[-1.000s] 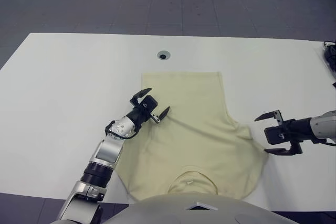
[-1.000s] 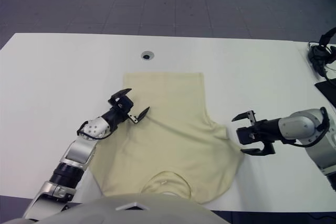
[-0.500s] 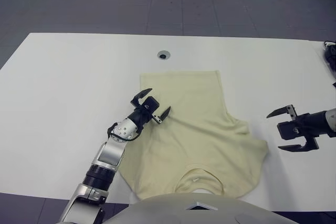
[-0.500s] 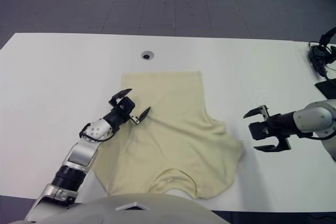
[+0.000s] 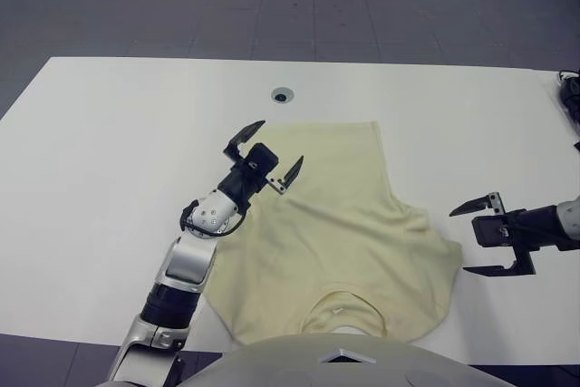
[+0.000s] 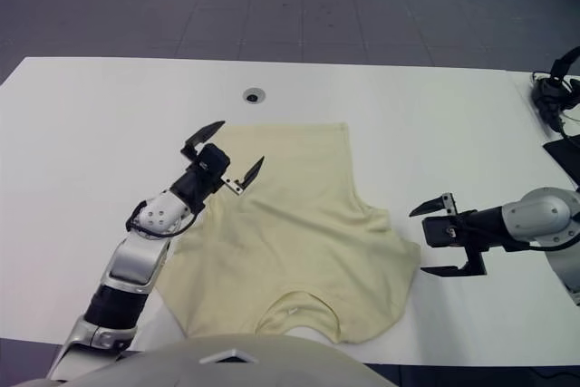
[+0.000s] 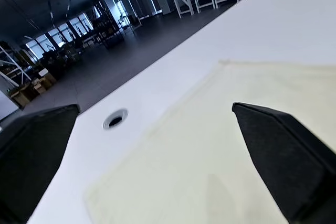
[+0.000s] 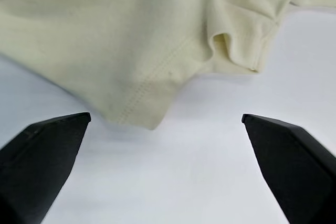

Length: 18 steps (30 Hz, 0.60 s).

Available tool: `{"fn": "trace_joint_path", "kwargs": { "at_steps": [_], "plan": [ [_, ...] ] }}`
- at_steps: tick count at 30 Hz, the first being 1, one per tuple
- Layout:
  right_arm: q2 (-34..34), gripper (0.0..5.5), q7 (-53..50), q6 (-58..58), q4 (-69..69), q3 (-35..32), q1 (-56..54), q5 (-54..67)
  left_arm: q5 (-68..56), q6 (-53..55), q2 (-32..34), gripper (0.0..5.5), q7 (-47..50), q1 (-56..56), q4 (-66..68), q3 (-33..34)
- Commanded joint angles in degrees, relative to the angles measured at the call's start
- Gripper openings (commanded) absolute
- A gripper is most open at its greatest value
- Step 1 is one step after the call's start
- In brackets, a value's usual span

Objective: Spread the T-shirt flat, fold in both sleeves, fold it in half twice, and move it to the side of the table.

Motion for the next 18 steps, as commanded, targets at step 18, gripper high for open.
{"fn": "trace_joint_path", "kwargs": {
  "at_steps": [18],
  "plan": [
    [8.67,5.37,-6.85,0.29,0.63,-5.33,3.42,7.37,3.89,1.56,-4.06,5.40,-2.91,2.59,6.54,-18.12]
  ]
}}
